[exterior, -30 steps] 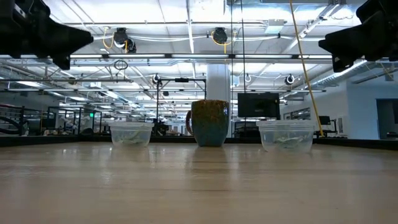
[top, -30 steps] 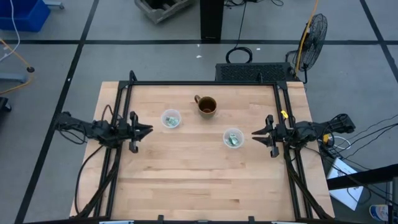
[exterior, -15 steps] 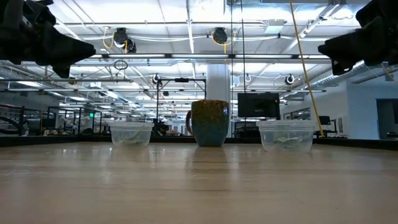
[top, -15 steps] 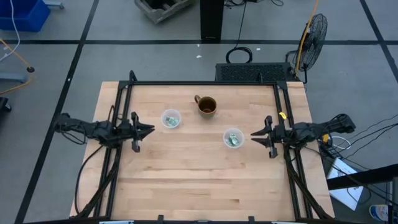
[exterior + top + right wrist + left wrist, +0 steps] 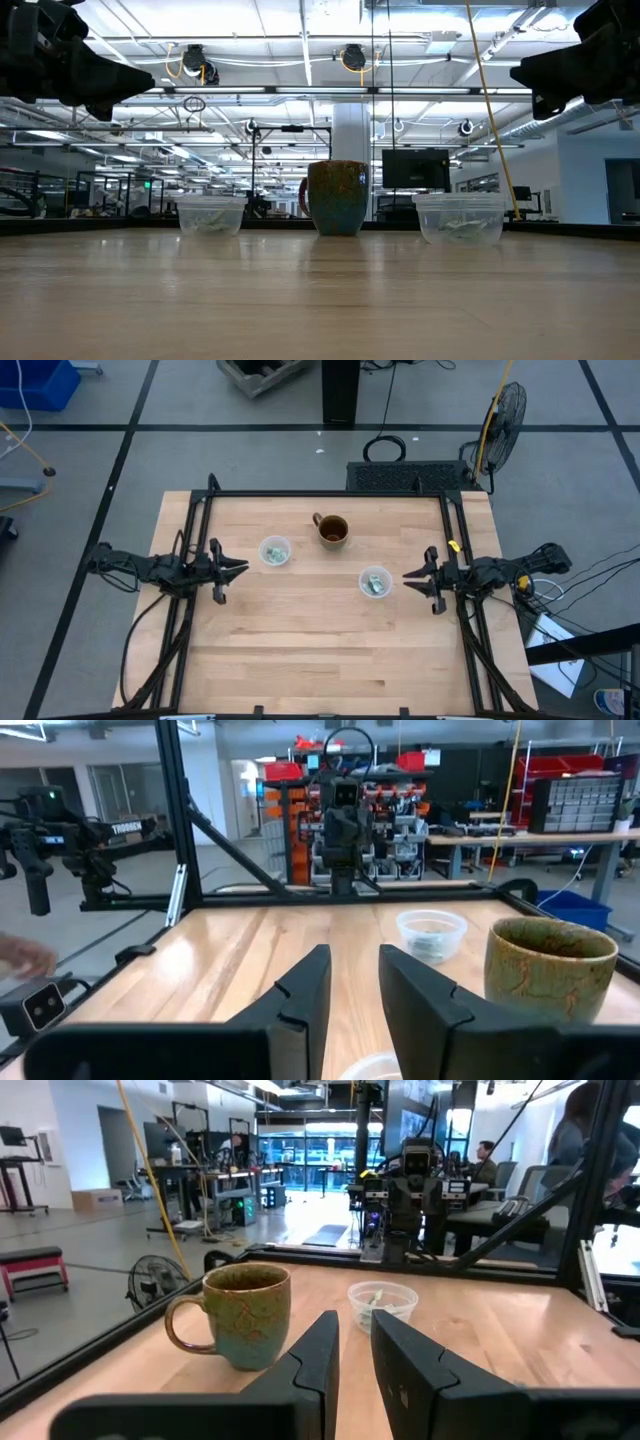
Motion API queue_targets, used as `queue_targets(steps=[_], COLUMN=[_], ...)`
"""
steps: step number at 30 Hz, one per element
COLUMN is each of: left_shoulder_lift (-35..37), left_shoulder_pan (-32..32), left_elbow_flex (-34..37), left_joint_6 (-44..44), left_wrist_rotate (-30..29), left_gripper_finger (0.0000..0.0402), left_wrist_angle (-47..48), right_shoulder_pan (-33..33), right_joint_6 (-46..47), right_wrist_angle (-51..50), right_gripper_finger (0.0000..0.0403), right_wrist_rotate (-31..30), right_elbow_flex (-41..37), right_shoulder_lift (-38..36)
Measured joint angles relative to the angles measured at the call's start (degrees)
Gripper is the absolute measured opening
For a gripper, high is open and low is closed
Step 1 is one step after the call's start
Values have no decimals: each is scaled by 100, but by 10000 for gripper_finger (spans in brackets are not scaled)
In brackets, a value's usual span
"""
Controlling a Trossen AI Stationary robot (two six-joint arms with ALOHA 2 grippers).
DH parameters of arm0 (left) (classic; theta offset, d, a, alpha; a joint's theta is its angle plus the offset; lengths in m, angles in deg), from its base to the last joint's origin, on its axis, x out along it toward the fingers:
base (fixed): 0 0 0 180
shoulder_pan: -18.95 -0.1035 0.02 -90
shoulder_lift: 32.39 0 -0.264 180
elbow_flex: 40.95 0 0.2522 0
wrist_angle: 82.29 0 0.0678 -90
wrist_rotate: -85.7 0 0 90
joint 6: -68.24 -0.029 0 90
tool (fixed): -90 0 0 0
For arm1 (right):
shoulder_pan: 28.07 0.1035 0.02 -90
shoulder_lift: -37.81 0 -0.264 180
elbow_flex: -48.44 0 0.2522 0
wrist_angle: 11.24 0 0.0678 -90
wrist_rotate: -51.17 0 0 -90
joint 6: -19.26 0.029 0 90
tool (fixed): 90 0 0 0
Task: Pick and place Stevia / Truvia into bins
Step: Return to Home Position
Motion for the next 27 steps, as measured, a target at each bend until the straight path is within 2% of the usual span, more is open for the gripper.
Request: queue_targets(steps=[5,11,27], left_shoulder_lift=[0,0,0], left_shoulder_pan=[0,0,0], left_elbow_flex=[0,0,0], left_joint_6=[5,3,5], left_wrist_rotate=[0,0,-3], left_gripper_finger=[67,67,67], left_wrist_angle=[0,2,2], right_shoulder_pan=[0,0,0], right_joint_6=[-15,-449,-442], right_wrist_angle=[-13,-3,164], right_gripper_finger=[80,82,80], right_wrist_rotate=[-2,-2,-17], right_elbow_flex=[-3,-9,-16], right_shoulder_lift=[26,26,26])
